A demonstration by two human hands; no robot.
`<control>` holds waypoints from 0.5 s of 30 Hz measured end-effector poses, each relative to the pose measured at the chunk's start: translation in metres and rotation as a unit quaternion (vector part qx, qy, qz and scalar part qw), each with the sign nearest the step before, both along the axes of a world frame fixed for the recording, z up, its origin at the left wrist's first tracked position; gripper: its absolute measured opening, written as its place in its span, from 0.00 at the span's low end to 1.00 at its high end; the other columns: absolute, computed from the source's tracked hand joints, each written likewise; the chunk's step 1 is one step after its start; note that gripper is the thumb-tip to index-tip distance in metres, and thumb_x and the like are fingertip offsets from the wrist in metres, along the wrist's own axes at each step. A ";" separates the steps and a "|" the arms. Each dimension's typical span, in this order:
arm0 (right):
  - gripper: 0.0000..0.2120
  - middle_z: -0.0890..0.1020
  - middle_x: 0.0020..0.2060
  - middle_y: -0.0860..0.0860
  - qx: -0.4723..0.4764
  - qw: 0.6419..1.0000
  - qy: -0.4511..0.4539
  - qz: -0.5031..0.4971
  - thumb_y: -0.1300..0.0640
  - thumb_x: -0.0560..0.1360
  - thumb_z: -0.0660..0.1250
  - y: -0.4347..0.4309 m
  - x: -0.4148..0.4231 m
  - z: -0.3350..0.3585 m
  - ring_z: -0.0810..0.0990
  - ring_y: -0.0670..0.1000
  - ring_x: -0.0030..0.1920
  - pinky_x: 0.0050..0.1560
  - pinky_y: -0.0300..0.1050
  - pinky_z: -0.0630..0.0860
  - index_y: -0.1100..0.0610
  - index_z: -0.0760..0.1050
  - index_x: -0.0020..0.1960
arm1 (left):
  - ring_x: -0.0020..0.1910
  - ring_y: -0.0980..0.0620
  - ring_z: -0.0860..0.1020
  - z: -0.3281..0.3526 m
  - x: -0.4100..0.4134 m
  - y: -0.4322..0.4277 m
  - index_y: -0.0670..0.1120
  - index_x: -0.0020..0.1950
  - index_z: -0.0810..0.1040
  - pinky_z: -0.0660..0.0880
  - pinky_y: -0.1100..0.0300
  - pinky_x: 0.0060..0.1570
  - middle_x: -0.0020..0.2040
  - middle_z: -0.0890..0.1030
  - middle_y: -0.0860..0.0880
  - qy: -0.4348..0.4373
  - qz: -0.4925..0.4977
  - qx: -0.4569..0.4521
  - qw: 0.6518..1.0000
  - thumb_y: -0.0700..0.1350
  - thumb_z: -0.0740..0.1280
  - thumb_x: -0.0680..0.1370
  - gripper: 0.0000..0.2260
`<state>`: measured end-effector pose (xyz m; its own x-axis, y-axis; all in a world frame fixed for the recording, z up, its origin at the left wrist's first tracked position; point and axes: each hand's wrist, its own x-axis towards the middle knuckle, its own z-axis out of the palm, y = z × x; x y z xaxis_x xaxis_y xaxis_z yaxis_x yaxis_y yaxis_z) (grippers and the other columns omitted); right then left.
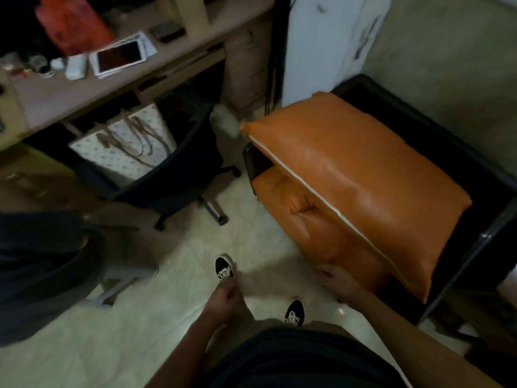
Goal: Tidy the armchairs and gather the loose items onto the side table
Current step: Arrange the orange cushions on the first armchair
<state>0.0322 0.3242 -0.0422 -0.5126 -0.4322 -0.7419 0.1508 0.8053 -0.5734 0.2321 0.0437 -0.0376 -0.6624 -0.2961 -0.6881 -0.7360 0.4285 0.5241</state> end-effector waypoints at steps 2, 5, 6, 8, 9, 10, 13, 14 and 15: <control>0.14 0.81 0.57 0.49 -0.017 0.998 0.024 -0.049 0.48 0.83 0.62 -0.022 -0.013 0.015 0.81 0.50 0.55 0.58 0.52 0.79 0.50 0.78 0.64 | 0.60 0.51 0.76 -0.009 -0.023 -0.026 0.46 0.64 0.78 0.70 0.61 0.57 0.62 0.78 0.50 -0.019 -0.076 0.008 0.997 0.43 0.61 0.83 0.12; 0.12 0.82 0.53 0.43 -0.024 0.990 0.064 -0.125 0.46 0.82 0.62 -0.052 -0.034 0.037 0.81 0.46 0.53 0.55 0.46 0.78 0.47 0.80 0.61 | 0.59 0.49 0.78 -0.012 -0.070 -0.070 0.46 0.61 0.79 0.69 0.62 0.53 0.58 0.79 0.50 -0.028 -0.139 0.018 0.990 0.48 0.62 0.81 0.12; 0.12 0.82 0.52 0.43 -0.028 0.986 0.073 -0.150 0.46 0.81 0.62 -0.062 -0.042 0.041 0.81 0.46 0.52 0.54 0.47 0.78 0.46 0.80 0.60 | 0.60 0.49 0.77 -0.011 -0.092 -0.086 0.46 0.62 0.78 0.69 0.62 0.54 0.58 0.78 0.51 -0.016 -0.143 0.021 0.989 0.50 0.63 0.81 0.13; 0.13 0.82 0.51 0.43 -0.025 0.978 0.086 -0.188 0.46 0.79 0.62 -0.079 -0.054 0.050 0.81 0.47 0.49 0.50 0.46 0.78 0.45 0.79 0.61 | 0.63 0.51 0.75 -0.001 -0.138 -0.109 0.46 0.66 0.76 0.68 0.64 0.57 0.62 0.76 0.52 0.000 -0.152 0.024 0.988 0.46 0.64 0.81 0.14; 0.12 0.82 0.51 0.43 -0.026 0.974 0.096 -0.203 0.46 0.79 0.63 -0.086 -0.059 0.056 0.81 0.46 0.48 0.46 0.43 0.79 0.44 0.79 0.61 | 0.63 0.51 0.75 0.003 -0.163 -0.118 0.45 0.68 0.75 0.67 0.64 0.58 0.63 0.76 0.51 0.013 -0.169 0.020 0.985 0.44 0.64 0.82 0.15; 0.12 0.82 0.51 0.43 -0.028 0.969 0.108 -0.219 0.47 0.80 0.62 -0.092 -0.065 0.063 0.82 0.45 0.47 0.43 0.38 0.78 0.45 0.79 0.60 | 0.63 0.51 0.75 0.006 -0.189 -0.125 0.45 0.68 0.74 0.67 0.64 0.59 0.63 0.77 0.49 0.029 -0.190 0.021 0.981 0.42 0.64 0.81 0.15; 0.12 0.84 0.52 0.44 -0.019 0.952 0.126 -0.279 0.47 0.81 0.62 -0.101 -0.084 0.068 0.82 0.45 0.48 0.43 0.38 0.77 0.46 0.79 0.61 | 0.65 0.47 0.75 0.020 -0.260 -0.133 0.44 0.69 0.74 0.69 0.58 0.62 0.63 0.77 0.46 0.086 -0.227 0.009 0.970 0.42 0.65 0.81 0.16; 0.12 0.84 0.53 0.44 -0.018 0.948 0.129 -0.290 0.47 0.80 0.62 -0.100 -0.086 0.068 0.83 0.46 0.49 0.46 0.41 0.78 0.45 0.79 0.60 | 0.65 0.47 0.75 0.030 -0.280 -0.131 0.44 0.69 0.73 0.69 0.57 0.63 0.64 0.77 0.46 0.108 -0.233 0.008 0.967 0.43 0.65 0.81 0.16; 0.11 0.85 0.52 0.44 -0.028 0.942 0.131 -0.307 0.47 0.80 0.62 -0.097 -0.088 0.065 0.83 0.46 0.50 0.49 0.45 0.80 0.43 0.79 0.60 | 0.66 0.48 0.74 0.037 -0.297 -0.128 0.45 0.70 0.73 0.69 0.56 0.64 0.65 0.76 0.47 0.124 -0.241 0.007 0.963 0.43 0.65 0.81 0.17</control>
